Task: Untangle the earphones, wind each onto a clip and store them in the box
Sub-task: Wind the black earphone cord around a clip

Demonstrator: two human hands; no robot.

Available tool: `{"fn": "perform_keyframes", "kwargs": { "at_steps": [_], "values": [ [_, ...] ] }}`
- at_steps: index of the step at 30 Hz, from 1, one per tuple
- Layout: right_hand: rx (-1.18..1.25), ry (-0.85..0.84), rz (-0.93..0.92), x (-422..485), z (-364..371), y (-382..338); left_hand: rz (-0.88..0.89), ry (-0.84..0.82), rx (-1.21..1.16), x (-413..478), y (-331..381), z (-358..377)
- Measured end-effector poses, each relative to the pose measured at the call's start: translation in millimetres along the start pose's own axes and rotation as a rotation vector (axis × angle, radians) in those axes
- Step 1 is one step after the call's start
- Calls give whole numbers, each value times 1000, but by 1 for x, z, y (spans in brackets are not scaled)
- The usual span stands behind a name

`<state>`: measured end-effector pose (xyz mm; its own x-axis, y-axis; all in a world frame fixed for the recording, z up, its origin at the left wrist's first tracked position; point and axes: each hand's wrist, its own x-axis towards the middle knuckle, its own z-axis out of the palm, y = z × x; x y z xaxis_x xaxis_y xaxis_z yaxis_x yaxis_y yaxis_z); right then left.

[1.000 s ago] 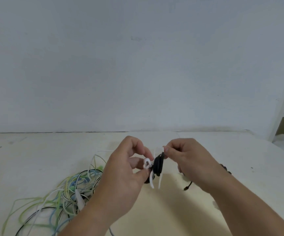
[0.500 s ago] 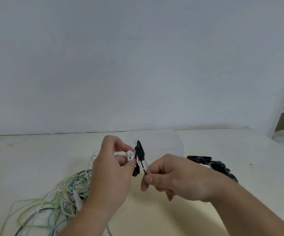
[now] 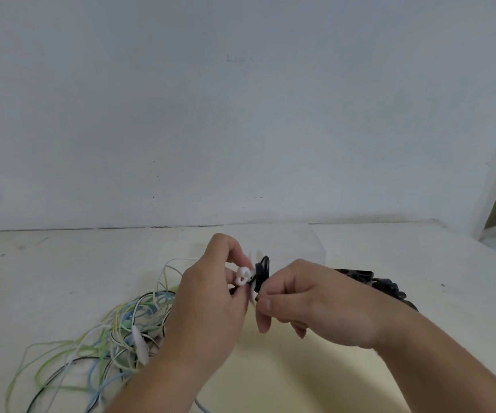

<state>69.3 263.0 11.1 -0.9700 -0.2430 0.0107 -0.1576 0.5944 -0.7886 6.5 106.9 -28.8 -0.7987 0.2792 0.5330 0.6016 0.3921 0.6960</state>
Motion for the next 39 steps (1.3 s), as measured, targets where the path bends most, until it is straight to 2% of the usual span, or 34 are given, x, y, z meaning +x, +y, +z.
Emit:
{"fn": "perform_keyframes", "kwargs": {
  "at_steps": [9, 15, 18, 21, 24, 27, 31, 35, 39],
  "values": [
    [138, 6, -38, -3, -2, -1, -28, -28, -17, -4, 4, 2],
    [149, -206, 32, -6, -2, -4, -161, 12, -242, 3, -1, 3],
    [139, -229, 43, -8, -5, -3, -173, -7, -275, 4, -4, 3],
    [133, -136, 11, -8, -4, -3, -81, -102, -201, -1, 0, 4],
    [99, 45, 12, -6, -6, -1, 27, -194, -108, -6, 8, 5],
    [46, 248, 18, -4, -11, 2, 73, -169, -86, -6, 12, 5],
    [31, 546, 41, -2, -16, 6, 33, -162, -163, -3, 10, 1],
    [26, 639, 54, 2, -15, 12, 22, -228, -229, -4, 11, -1],
    [73, 581, 141, 3, -16, 18, -26, -243, -444, -3, 12, -2]
  ]
}}
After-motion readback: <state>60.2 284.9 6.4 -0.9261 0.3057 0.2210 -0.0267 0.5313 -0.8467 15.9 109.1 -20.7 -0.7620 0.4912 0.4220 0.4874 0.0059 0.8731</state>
